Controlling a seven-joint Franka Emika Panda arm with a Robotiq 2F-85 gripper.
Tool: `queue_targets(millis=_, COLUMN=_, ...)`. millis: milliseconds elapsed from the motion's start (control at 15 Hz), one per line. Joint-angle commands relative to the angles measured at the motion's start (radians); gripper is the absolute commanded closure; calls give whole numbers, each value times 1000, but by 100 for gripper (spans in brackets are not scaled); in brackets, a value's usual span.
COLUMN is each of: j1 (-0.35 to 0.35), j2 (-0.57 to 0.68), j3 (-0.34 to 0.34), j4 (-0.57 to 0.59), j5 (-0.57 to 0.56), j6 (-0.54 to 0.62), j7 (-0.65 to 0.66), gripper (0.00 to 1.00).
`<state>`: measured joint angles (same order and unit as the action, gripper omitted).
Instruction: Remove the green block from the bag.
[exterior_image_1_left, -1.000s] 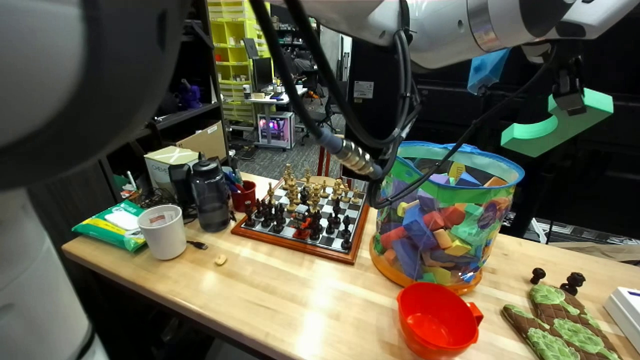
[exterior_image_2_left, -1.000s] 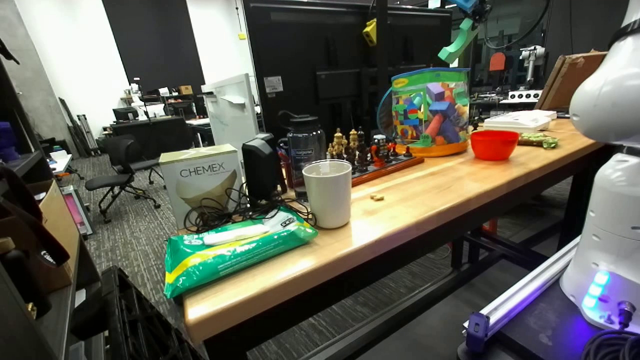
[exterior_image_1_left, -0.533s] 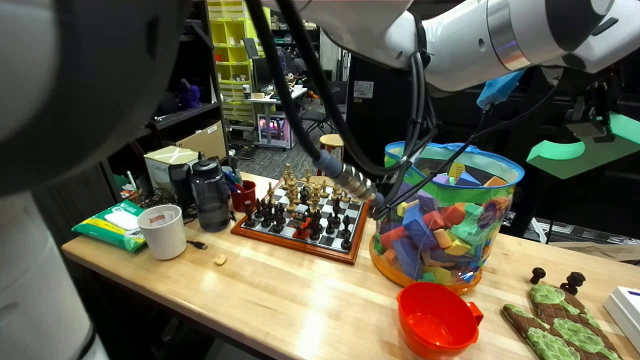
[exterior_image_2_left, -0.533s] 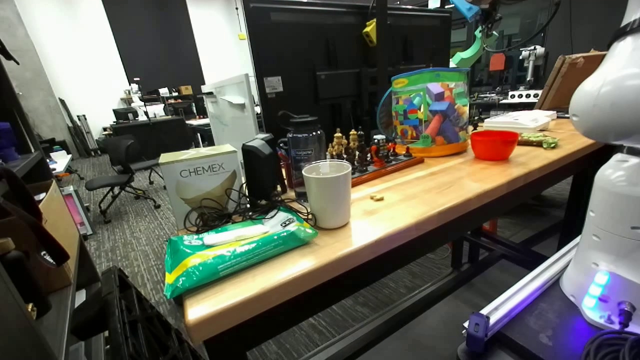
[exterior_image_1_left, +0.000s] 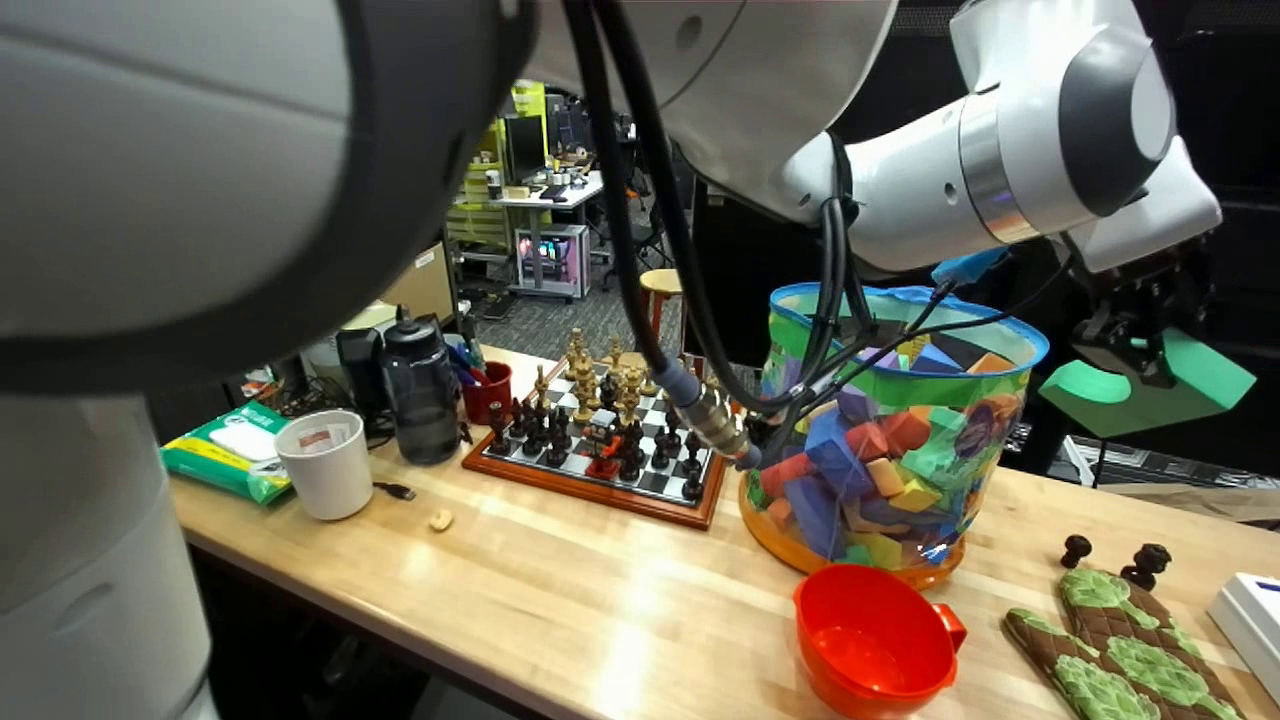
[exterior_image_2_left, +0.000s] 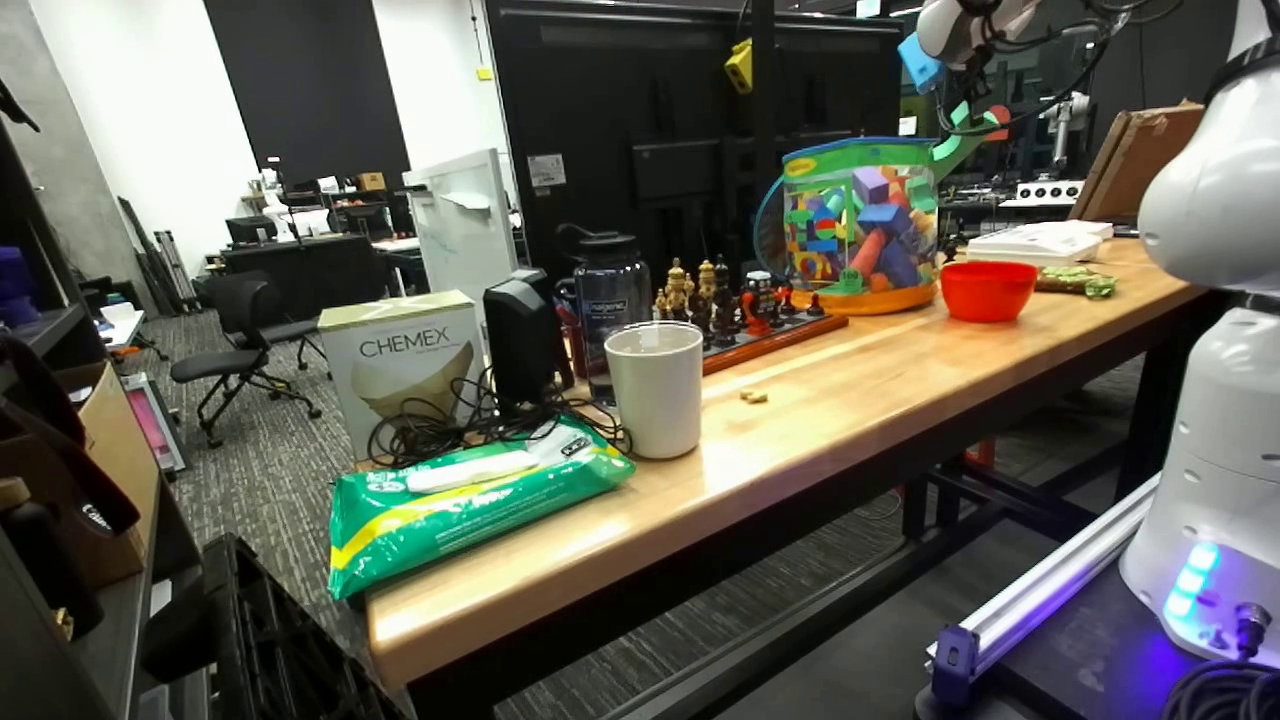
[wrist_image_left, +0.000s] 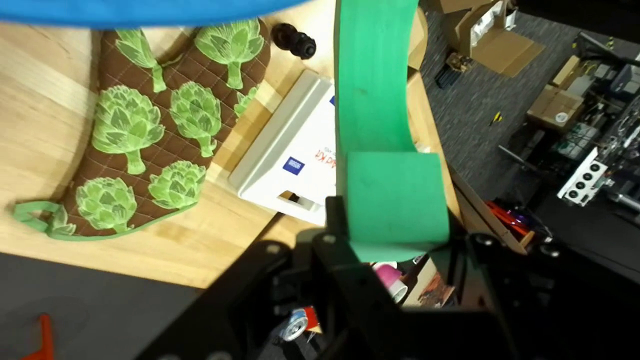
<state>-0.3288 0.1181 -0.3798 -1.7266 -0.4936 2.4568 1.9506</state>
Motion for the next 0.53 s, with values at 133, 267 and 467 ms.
queue_targets(millis=133, j1=22, j2=47, j3=-20, j4=4, j5=-26, j6=-5, j7=111, gripper=81)
queue_targets(millis=267, j1=26, j2=75, j3=-30, j4=23, j5=-34, j6=-32, j7=142, gripper=81)
queue_targets(millis=467, j1=25, j2=101, j3=-35, j4=26, j5=-8, j6=-56, j7=149, gripper=81)
